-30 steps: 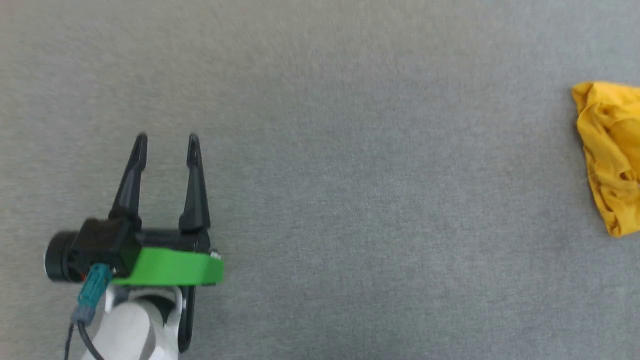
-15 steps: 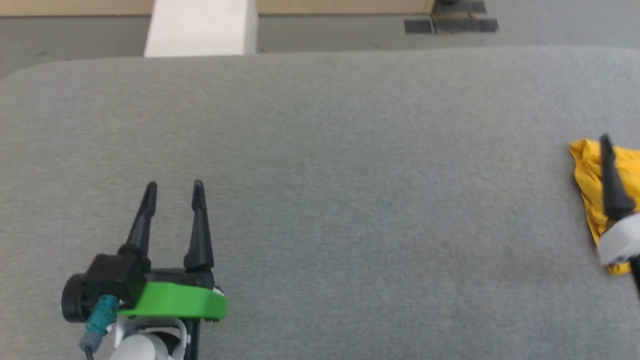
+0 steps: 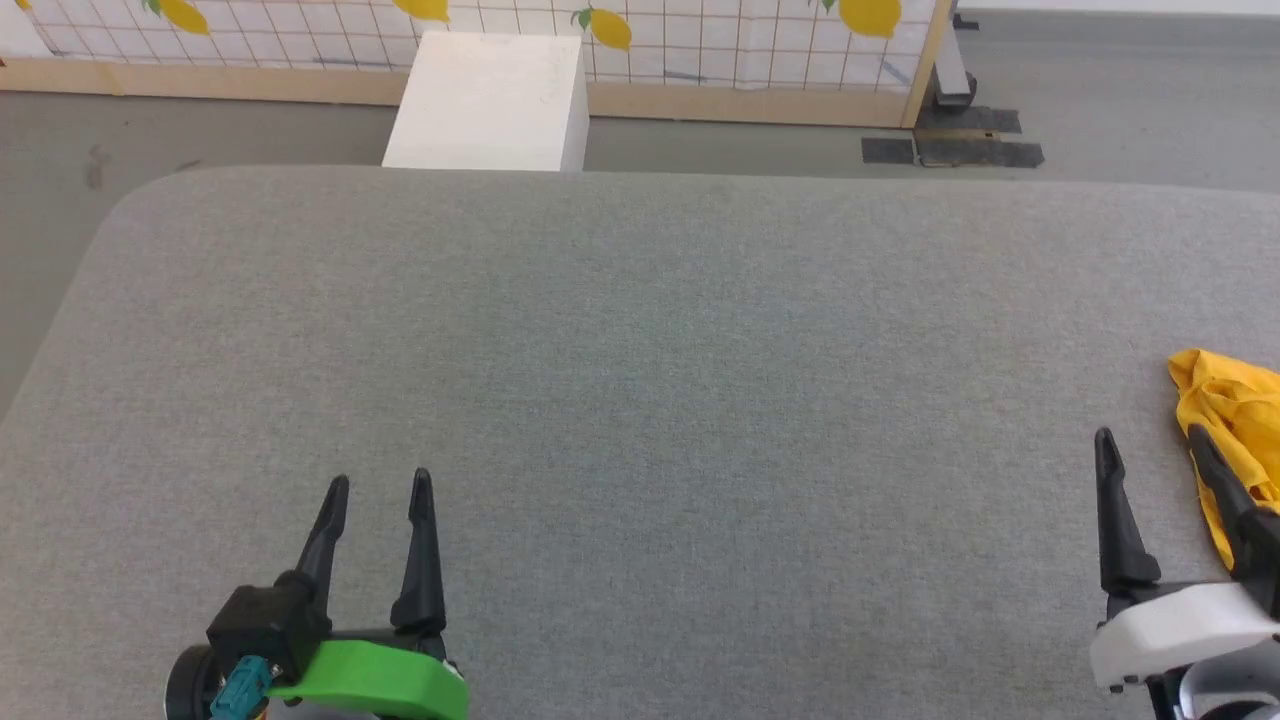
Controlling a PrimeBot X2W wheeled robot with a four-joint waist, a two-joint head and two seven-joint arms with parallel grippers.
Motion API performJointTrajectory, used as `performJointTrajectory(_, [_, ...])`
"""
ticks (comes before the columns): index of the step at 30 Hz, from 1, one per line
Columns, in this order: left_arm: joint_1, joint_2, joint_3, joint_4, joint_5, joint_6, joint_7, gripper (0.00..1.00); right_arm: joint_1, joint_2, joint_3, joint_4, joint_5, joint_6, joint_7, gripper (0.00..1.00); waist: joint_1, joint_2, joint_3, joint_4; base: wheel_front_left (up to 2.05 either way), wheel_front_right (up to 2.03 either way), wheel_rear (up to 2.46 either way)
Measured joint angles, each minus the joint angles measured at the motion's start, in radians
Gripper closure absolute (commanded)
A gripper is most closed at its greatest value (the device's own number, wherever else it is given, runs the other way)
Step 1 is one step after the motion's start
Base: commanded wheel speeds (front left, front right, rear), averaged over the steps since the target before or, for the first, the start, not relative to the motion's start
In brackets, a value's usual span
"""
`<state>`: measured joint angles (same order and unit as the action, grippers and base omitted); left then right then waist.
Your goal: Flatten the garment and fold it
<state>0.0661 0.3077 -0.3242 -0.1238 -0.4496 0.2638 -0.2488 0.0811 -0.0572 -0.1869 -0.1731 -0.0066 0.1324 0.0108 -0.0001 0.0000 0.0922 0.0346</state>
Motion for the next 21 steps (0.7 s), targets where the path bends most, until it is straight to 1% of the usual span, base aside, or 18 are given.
performJointTrajectory(3, [0.006, -0.012, 0.008, 0.021, -0.008, -0.008, -0.001, 0.00, 0.014, 0.004, -0.005, 0.018, -0.011, 0.000, -0.022, 0.00, 0.0000, 0.0000, -0.010, 0.005, 0.00, 0.00, 0.00])
performJointTrajectory(9, [0.019, -0.027, 0.019, 0.038, -0.009, -0.018, -0.004, 0.00, 0.022, 0.005, -0.004, 0.059, 0.016, 0.000, -0.040, 0.00, 0.0000, 0.0000, -0.019, 0.001, 0.00, 0.00, 0.00])
performJointTrajectory(10, [0.018, -0.027, 0.019, 0.038, -0.009, -0.017, -0.003, 1.00, 0.022, 0.005, -0.004, 0.062, 0.016, 0.000, -0.040, 1.00, 0.0000, 0.0000, -0.020, 0.000, 0.00, 0.00, 0.00])
performJointTrajectory(21, [0.017, -0.030, 0.026, 0.040, -0.002, -0.021, 0.007, 1.00, 0.022, 0.004, -0.001, 0.063, 0.016, 0.000, -0.038, 1.00, 0.0000, 0.0000, -0.024, -0.002, 0.00, 0.00, 0.00])
